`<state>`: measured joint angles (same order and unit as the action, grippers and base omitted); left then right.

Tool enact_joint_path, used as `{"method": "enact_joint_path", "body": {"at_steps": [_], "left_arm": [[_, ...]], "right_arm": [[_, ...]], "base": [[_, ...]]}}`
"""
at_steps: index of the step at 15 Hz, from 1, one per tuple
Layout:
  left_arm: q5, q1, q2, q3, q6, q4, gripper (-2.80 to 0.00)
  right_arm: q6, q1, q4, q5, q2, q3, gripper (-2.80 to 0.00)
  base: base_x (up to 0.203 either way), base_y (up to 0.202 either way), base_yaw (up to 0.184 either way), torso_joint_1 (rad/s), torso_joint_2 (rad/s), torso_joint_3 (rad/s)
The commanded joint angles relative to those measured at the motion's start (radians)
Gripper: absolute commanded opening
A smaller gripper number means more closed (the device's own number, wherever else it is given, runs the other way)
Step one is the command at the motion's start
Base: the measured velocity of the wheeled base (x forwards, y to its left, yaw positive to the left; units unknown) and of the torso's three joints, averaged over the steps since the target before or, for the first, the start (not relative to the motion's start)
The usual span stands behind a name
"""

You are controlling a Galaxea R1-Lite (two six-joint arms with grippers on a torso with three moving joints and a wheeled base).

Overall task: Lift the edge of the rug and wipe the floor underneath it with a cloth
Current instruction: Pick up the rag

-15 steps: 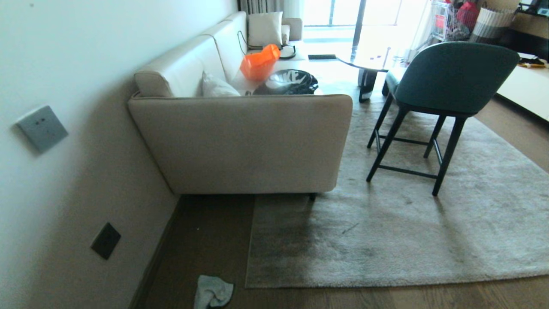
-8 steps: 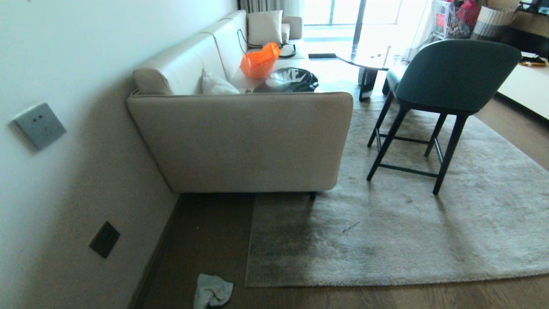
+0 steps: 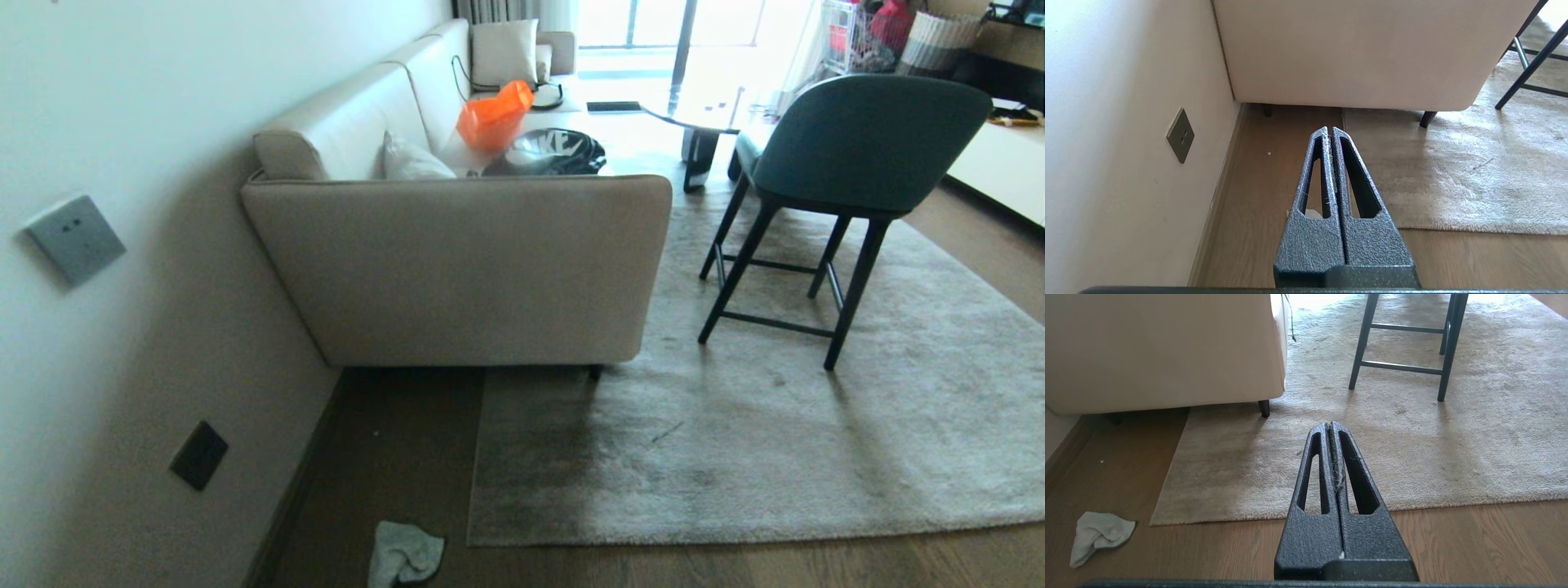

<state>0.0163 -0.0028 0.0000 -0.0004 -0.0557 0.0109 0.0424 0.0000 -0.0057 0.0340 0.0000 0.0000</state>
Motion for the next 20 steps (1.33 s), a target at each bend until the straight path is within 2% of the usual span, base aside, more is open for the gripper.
{"method": "enact_joint_path", "body": {"at_steps": [1,20], "left_arm": [[0.001,0.0,0.0,0.0,-0.001,0.0,-2.8],[-0.001,0.0,0.0,-0.003,-0.003,-0.005,-2.8]], "right_arm": [[0.001,0.0,0.0,0.0,0.002,0.0,-2.8],[0.001,0.0,0.0,0.0,0.002,0.0,-2.8]], "base": [[0.0,0.0,0.0,0.0,0.0,0.0],[0.0,0.0,0.0,0.004,0.0,-0.178]]}}
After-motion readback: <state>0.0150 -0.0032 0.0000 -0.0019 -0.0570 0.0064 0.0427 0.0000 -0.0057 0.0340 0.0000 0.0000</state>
